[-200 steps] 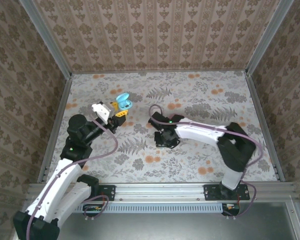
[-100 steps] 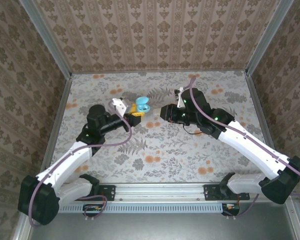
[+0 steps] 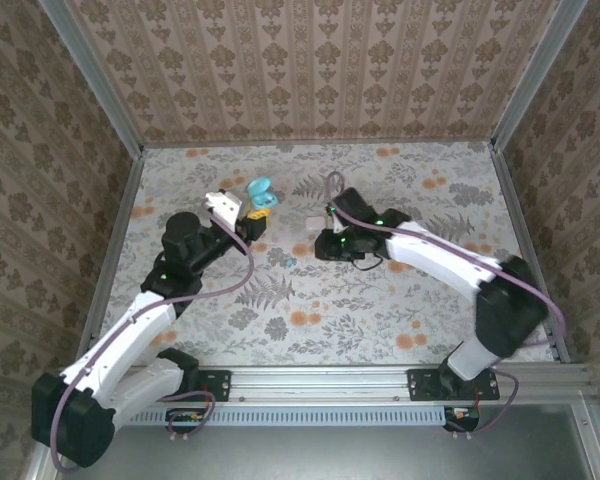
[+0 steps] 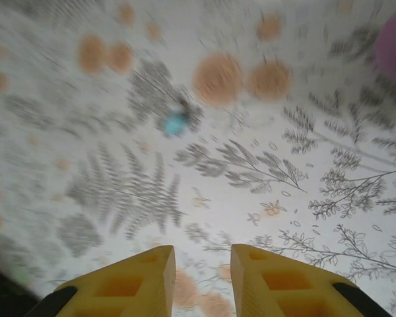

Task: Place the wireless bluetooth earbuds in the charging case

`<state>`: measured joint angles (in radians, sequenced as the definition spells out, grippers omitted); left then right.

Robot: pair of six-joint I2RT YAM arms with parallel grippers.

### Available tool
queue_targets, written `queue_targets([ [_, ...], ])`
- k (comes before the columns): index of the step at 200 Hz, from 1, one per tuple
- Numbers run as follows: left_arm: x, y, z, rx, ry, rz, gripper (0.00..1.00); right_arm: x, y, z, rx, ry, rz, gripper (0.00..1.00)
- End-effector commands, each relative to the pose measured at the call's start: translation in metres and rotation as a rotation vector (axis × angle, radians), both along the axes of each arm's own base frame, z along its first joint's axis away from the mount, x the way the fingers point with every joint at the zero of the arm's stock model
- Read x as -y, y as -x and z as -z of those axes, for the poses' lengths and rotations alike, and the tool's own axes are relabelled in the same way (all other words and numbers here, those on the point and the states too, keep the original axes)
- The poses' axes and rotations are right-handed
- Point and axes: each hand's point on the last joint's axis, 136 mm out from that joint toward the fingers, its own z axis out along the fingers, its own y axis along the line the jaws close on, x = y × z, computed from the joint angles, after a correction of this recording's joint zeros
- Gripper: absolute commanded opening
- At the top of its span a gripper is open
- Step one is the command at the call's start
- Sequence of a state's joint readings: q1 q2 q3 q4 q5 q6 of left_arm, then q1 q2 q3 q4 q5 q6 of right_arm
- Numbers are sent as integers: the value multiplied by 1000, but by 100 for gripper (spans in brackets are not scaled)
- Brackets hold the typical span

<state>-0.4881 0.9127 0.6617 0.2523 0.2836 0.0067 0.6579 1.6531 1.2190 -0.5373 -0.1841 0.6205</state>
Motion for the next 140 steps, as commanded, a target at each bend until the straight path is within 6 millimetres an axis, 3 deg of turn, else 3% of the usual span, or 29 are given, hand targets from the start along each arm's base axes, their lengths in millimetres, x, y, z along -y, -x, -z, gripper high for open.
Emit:
queue_targets([
  [1, -24, -5, -1, 30, -36, -128, 34, -24, -7, 13, -48, -19, -66, 34],
  [41, -44, 3, -8, 70, -42, -194, 34, -73, -35, 45, -107, -7, -119, 32],
  [48, -55, 0, -8, 72, -42, -228, 34, -79, -39, 48, -108, 2, -131, 32],
  [66, -62, 2, -9, 71, -43, -237, 34, -69, -54, 63, -101, 149, -87, 31],
  [91, -67, 2, -10, 78, -39, -246, 35, -69, -63, 72, -127, 178, -47, 32],
  [140, -69, 0, -9, 71, -27, -233, 35, -65, -44, 87, -189, 208, -16, 34],
])
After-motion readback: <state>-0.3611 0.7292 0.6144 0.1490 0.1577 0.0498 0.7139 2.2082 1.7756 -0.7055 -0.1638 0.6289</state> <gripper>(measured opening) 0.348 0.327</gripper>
